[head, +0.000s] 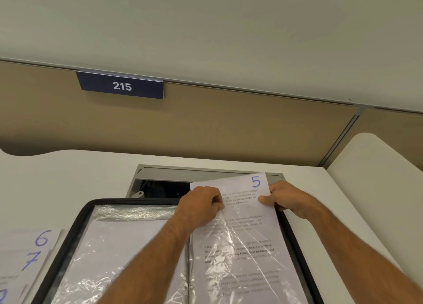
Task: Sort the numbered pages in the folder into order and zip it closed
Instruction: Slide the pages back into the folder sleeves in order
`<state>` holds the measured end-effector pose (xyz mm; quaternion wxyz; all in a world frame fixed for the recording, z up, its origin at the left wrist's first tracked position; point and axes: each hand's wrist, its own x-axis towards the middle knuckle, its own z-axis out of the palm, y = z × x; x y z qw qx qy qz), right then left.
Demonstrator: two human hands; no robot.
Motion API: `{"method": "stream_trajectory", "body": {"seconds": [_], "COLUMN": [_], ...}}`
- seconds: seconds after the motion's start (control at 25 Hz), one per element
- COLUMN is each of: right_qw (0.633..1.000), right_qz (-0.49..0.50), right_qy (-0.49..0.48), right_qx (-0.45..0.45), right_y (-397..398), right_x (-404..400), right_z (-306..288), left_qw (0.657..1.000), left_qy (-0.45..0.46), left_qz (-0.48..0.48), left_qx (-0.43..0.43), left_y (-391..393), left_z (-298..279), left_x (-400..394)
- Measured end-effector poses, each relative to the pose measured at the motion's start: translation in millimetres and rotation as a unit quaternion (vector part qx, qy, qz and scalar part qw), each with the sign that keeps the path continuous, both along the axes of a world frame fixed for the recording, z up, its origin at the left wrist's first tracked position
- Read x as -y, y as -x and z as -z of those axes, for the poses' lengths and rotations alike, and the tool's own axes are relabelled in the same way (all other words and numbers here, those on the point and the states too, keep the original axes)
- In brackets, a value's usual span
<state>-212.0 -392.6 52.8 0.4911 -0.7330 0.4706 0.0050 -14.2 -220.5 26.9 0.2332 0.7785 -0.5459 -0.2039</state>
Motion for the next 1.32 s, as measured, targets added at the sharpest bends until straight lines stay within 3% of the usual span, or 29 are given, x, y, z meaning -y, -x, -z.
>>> {"method": "stream_trajectory", "body": {"seconds": [0.08,0.2,0.28,0.48,0.68,0.88,1.04,1.2,1.32], "right_qw": [1.000,0.990,0.985,0.991,0.984,0.923,0.921,0.877,0.908], "right_qz": [-0.011,0.059,0.063,-0.087,-0.135,-0.282,-0.261,-0.316,-0.292], "right_qy": [0.004,-0.018,0.003,0.066,0.115,0.154,0.172,0.260,0.238], "right_qx": [-0.020,0.131,0.158,-0.082,-0.012,-0.212,-0.231,-0.253,-0.186], "right_y": [-0.9,-9.4,-12.5,-8.3,-20.6,-26.4,-38.9,-40.8,-43.2], "right_x": [-0.7,-6.4,-6.9,-0.8,-11.6,-14.3,-34.5,-54.3,-67.4], "right_z": [-2.1,0.0,2.5,-8.6,-14.6,-23.4,-30.5,-20.7,-11.6], "left_qw": [1.000,1.000,1.000,1.000,1.000,1.000,0.995,0.993,0.987], "left_qy": [0.003,0.002,0.003,0.004,-0.005,-0.008,0.063,0.072,0.044], "left_qz": [-0.003,-0.002,0.000,-0.002,0.001,-0.016,-0.051,-0.088,-0.099], "left_qx": [0.001,0.002,0.005,0.004,-0.002,-0.016,-0.055,0.031,0.116], "left_y": [0.9,2.6,2.6,3.4,3.7,10.6,14.3,6.3,0.8], "left_z": [0.9,2.0,2.5,1.9,3.0,7.9,16.3,29.8,38.9], "left_x": [-0.5,-1.4,-1.0,-1.0,0.2,0.1,-18.7,-68.9,-110.4]}}
